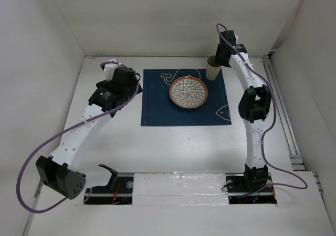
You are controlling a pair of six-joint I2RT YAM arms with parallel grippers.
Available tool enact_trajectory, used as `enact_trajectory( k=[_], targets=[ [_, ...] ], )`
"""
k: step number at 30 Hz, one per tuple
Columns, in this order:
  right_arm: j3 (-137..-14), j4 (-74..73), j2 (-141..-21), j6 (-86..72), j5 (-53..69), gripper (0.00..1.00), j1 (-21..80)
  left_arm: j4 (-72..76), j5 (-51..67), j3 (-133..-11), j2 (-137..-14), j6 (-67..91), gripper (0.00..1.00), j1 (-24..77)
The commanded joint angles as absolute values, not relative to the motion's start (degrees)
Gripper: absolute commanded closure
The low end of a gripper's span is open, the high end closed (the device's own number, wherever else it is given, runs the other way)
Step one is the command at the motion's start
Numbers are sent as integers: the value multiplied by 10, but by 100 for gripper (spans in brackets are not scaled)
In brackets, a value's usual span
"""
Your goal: Set the dinner table for one person
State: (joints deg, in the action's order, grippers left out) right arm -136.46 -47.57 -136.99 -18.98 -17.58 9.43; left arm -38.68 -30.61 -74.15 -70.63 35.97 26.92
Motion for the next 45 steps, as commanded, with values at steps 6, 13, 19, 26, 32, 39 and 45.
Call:
enact_trajectory(
  k=[6, 13, 19, 26, 32, 39, 45],
  targets=[
    [-1386, -457, -1295, -185, -163, 3, 91, -373, -302, -732, -705, 352, 0, 268],
    [-1209, -410, -1076, -170, -294, 0, 120, -409, -305, -722, -681, 338, 0, 268],
    [-893, -372, -872, -255, -230, 0, 79, -349, -305, -600, -599, 332, 0, 268],
    [-658, -342, -737, -309, -200, 0, 9, -332, -275, -584, -585, 316, 0, 268],
    [-577, -342, -718, -301, -162, 0, -53, -332, -268, -584, -597, 316, 0, 268],
    [-576, -310, -810, -267, -110, 5, -104, -327, -240, -584, -607, 305, 0, 268],
    [-593, -284, -890, -267, -122, 10, -104, -327, -235, -584, -626, 305, 0, 292]
  ],
)
